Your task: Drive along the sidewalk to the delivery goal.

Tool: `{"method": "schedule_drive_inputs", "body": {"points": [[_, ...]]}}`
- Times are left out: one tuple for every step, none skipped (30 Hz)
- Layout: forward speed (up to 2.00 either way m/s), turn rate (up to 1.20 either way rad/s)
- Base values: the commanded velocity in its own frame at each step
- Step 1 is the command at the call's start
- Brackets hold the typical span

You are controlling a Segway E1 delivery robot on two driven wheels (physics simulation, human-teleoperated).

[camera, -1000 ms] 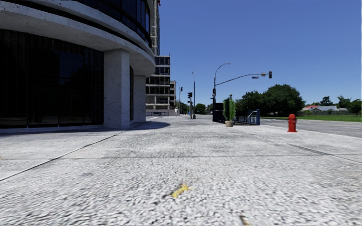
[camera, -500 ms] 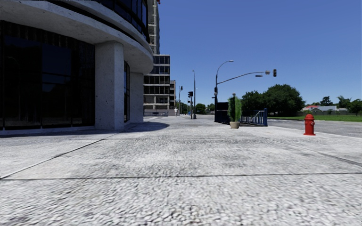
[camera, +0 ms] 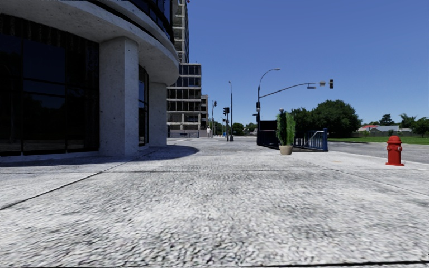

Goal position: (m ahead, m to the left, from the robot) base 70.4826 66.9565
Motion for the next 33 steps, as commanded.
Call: {"method": "schedule_drive_inputs", "body": {"points": [[2.00, 0.00], [2.00, 0.00], [2.00, 0.00], [2.00, 0.00], [2.00, 0.00], [2.00, 0.00], [2.00, 0.00], [2.00, 0.00], [2.00, 0.00], [2.00, 0.00], [2.00, 0.00], [2.00, 0.00], [2.00, 0.00], [2.00, 0.00], [2.00, 0.00], [2.00, 0.00], [2.00, 0.00], [2.00, 0.00], [2.00, 0.00], [2.00, 0.00], [2.00, 0.00], [2.00, 0.00], [2.00, 0.00], [2.00, 0.00], [2.00, 0.00], [2.00, 0.00], [2.00, 0.00], [2.00, 0.00], [2.00, 0.00], [2.00, 0.00], [2.00, 0.00], [2.00, 0.00], [2.00, 0.00]]}}
